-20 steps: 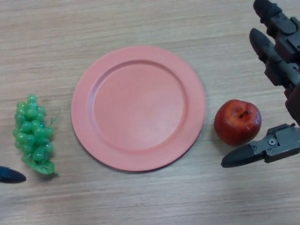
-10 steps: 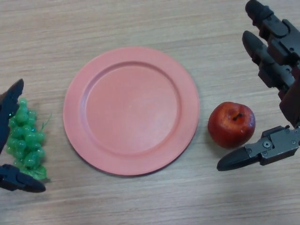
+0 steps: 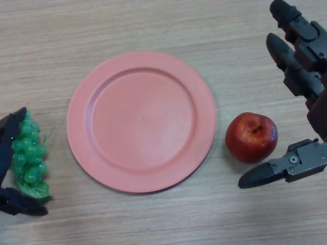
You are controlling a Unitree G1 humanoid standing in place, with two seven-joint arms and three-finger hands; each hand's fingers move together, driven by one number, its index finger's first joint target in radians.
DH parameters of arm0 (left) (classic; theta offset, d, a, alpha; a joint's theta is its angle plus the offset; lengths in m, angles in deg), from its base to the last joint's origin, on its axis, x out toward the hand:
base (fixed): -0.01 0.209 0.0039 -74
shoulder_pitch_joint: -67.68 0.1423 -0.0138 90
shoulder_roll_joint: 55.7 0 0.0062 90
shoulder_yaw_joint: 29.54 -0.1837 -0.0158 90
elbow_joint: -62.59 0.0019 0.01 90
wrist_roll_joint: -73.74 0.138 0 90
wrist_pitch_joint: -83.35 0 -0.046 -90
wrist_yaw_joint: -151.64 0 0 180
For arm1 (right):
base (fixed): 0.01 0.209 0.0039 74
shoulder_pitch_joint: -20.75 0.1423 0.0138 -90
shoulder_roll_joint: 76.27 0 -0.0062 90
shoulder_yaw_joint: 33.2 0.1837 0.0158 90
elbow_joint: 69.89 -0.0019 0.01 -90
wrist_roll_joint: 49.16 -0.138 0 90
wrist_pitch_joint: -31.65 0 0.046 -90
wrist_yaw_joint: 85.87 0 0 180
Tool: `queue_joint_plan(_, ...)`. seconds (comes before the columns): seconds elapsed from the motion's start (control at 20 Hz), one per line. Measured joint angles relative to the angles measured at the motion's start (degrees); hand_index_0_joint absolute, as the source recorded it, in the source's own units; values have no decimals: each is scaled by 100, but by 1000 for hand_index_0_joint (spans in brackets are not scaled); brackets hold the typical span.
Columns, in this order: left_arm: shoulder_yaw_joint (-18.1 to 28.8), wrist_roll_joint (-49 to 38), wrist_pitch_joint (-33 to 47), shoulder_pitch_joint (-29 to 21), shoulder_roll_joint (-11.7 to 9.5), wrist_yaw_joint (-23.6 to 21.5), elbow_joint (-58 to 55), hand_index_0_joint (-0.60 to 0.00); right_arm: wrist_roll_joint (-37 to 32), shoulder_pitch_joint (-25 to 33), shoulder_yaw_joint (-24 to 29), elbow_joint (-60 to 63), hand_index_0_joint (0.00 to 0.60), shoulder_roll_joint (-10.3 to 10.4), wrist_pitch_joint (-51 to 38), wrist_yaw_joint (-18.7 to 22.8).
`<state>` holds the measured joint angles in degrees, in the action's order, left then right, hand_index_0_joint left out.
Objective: Pick up the green grapes and place it on the plate
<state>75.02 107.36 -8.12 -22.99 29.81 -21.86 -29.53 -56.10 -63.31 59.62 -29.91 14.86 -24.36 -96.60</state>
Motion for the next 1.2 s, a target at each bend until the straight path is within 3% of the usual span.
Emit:
queue_joint_plan(0.2, -36, -241, 683, -91, -8, -444, 422, -600, 1, -46, 0, -21, 0, 0, 0, -17)
queue_joint_plan(0.3, -117, -88, 1317, -170, -170, -744, 900, -600, 1, -76, -1, -29, 0, 1, 0, -35)
queue_joint_plan(0.55, -131, 96, 1558, -155, -272, -776, 917, -600, 0, -113, -2, -101, 0, 1, 0, -35)
queue_joint_plan(0.7, 61, -568, 871, -42, -253, -184, -82, -600, -4, -98, 0, -233, 0, 1, 1, -35)
queue_joint_plan(0.95, 903, -1483, -133, -127, -204, -4, -1878, -600, -4, -96, 0, -236, 0, 1, 2, -34)
queue_joint_plan(1.05, 887, -1494, -413, -135, -176, 240, -2521, -600, -5, -95, 5, -241, 0, 1, 2, -34)
queue_joint_plan(1.1, 820, -1494, -480, -135, -90, 576, -2887, -600, -5, -88, 5, -248, 0, 1, 3, -34)
queue_joint_plan(1.2, 319, -1472, -560, -172, 16, 904, -3230, -600, -5, -64, -1, -256, 0, 1, 7, -34)
